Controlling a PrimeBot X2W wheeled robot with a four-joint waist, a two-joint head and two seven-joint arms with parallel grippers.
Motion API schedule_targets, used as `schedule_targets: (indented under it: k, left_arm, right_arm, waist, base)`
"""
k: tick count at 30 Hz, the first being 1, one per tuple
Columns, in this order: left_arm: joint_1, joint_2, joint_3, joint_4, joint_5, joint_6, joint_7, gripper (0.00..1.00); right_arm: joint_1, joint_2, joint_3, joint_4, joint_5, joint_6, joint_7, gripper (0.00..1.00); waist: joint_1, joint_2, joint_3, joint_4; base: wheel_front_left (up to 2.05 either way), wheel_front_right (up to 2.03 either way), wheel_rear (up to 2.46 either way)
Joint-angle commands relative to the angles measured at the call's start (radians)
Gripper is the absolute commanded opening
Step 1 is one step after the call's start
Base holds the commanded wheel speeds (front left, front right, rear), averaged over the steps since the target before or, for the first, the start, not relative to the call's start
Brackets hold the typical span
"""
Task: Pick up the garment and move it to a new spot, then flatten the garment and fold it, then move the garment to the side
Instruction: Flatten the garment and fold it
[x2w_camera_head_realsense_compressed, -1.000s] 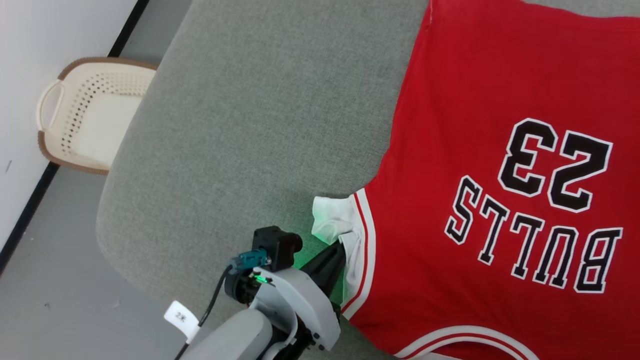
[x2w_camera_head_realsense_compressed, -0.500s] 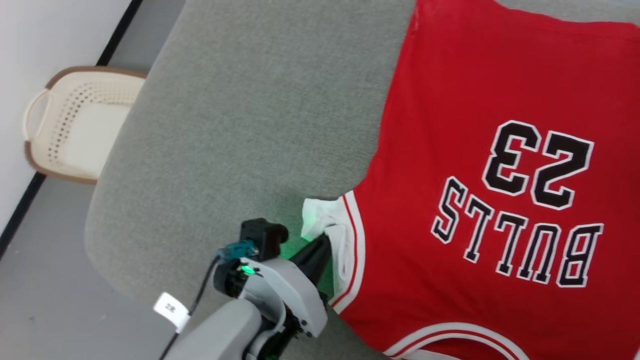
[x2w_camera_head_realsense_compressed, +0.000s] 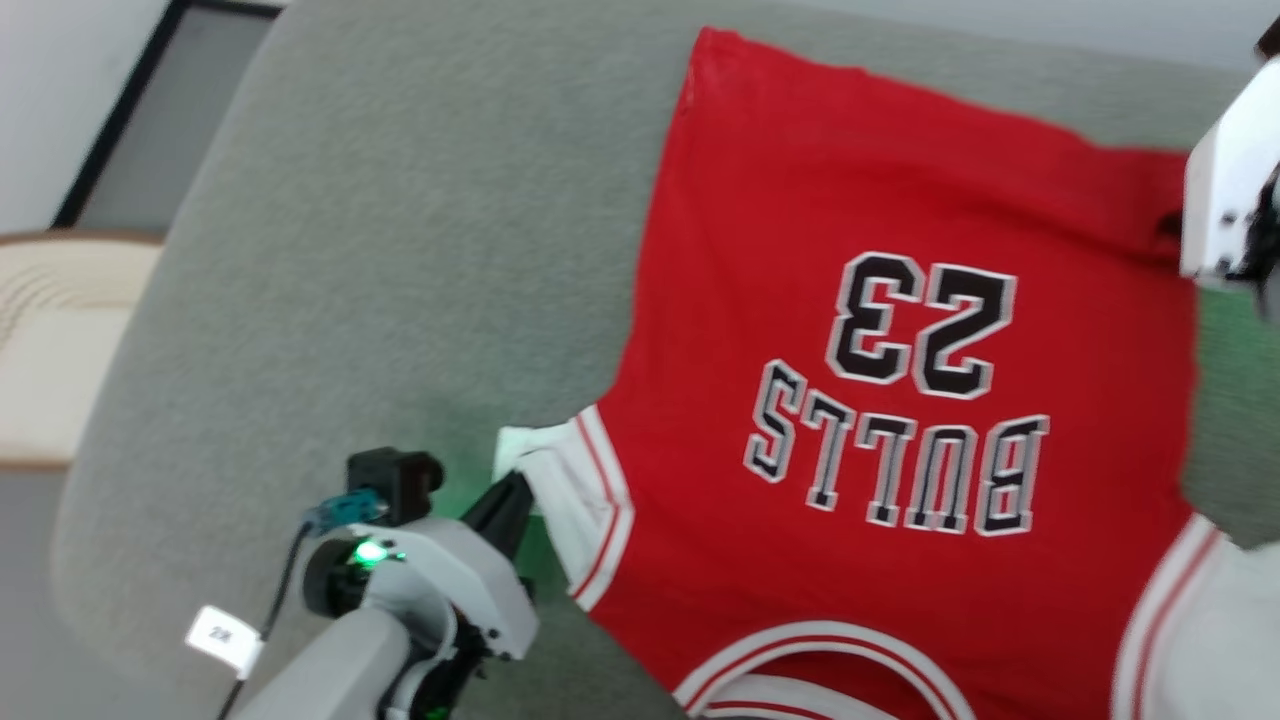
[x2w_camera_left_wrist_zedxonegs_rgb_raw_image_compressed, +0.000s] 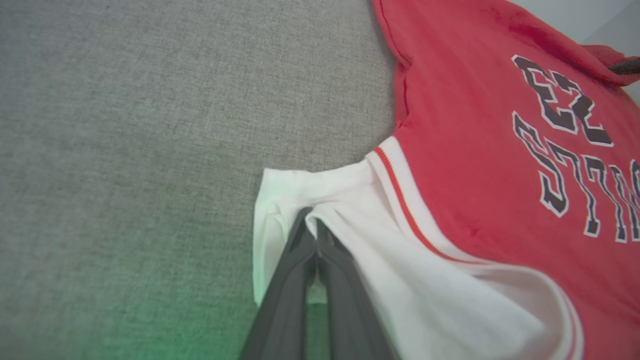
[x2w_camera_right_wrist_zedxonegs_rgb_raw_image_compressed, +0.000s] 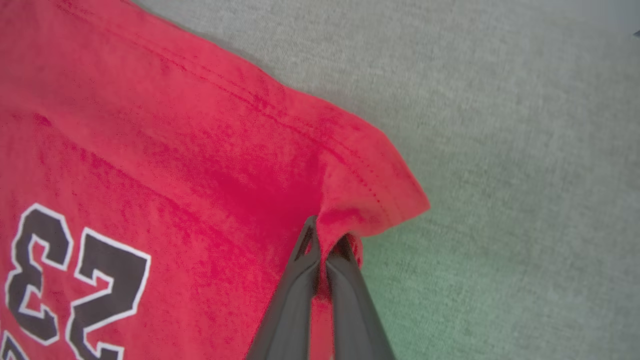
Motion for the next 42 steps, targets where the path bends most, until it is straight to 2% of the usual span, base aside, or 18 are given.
schedule_targets:
  k: [1,8,14,18,21,24,29,35,42]
  left_arm:
    - [0.021,0.025,0.011,0.005,-0.007,0.017,0.004,0.00]
    - [0.060,0.079,0.041,-0.036,-0.030,0.043,0.011,0.00]
    - [0.104,0.120,0.058,-0.074,-0.044,0.067,0.015,0.00]
    - [0.129,0.143,0.066,-0.097,-0.050,0.078,0.018,0.00]
    - [0.142,0.154,0.071,-0.114,-0.055,0.087,0.020,0.00]
    - [0.152,0.164,0.077,-0.135,-0.060,0.096,0.018,0.00]
    - [0.151,0.174,0.081,-0.162,-0.060,0.108,0.026,0.00]
    - [0.130,0.165,0.075,-0.173,-0.055,0.110,0.034,0.00]
    - [0.107,0.145,0.058,-0.162,-0.054,0.101,0.048,0.00]
  right_arm:
    - [0.055,-0.008,0.015,-0.044,0.047,-0.001,0.012,0.00]
    - [0.269,-0.081,0.056,-0.277,0.194,-0.002,0.051,0.00]
    - [0.477,-0.137,0.017,-0.471,0.260,-0.002,0.106,0.00]
    - [0.633,-0.165,-0.062,-0.613,0.279,-0.002,0.150,0.00]
    - [0.765,-0.153,-0.149,-0.717,0.271,-0.002,0.184,0.00]
    - [0.890,-0.114,-0.240,-0.820,0.236,-0.002,0.218,0.00]
    - [1.019,-0.009,-0.345,-0.953,0.158,-0.001,0.264,0.00]
    - [1.032,0.065,-0.383,-0.946,0.062,-0.001,0.258,0.00]
    - [1.010,0.090,-0.345,-0.757,-0.028,-0.004,0.246,0.00]
  waist:
    - [0.0000,0.0000,-0.058,-0.091]
    - [0.0000,0.0000,-0.095,-0.185]
    - [0.0000,0.0000,-0.121,-0.248]
    - [0.0000,0.0000,-0.135,-0.271]
    - [0.0000,0.0000,-0.141,-0.283]
    - [0.0000,0.0000,-0.138,-0.293]
    - [0.0000,0.0000,-0.122,-0.303]
    - [0.0000,0.0000,-0.111,-0.299]
    - [0.0000,0.0000,-0.099,-0.280]
  base:
    - [0.00,0.00,0.00]
    - [0.00,0.00,0.00]
    - [0.00,0.00,0.00]
    - [0.00,0.00,0.00]
    - [0.00,0.00,0.00]
    - [0.00,0.00,0.00]
    - [0.00,0.00,0.00]
    - [0.00,0.00,0.00]
    - [0.00,0.00,0.00]
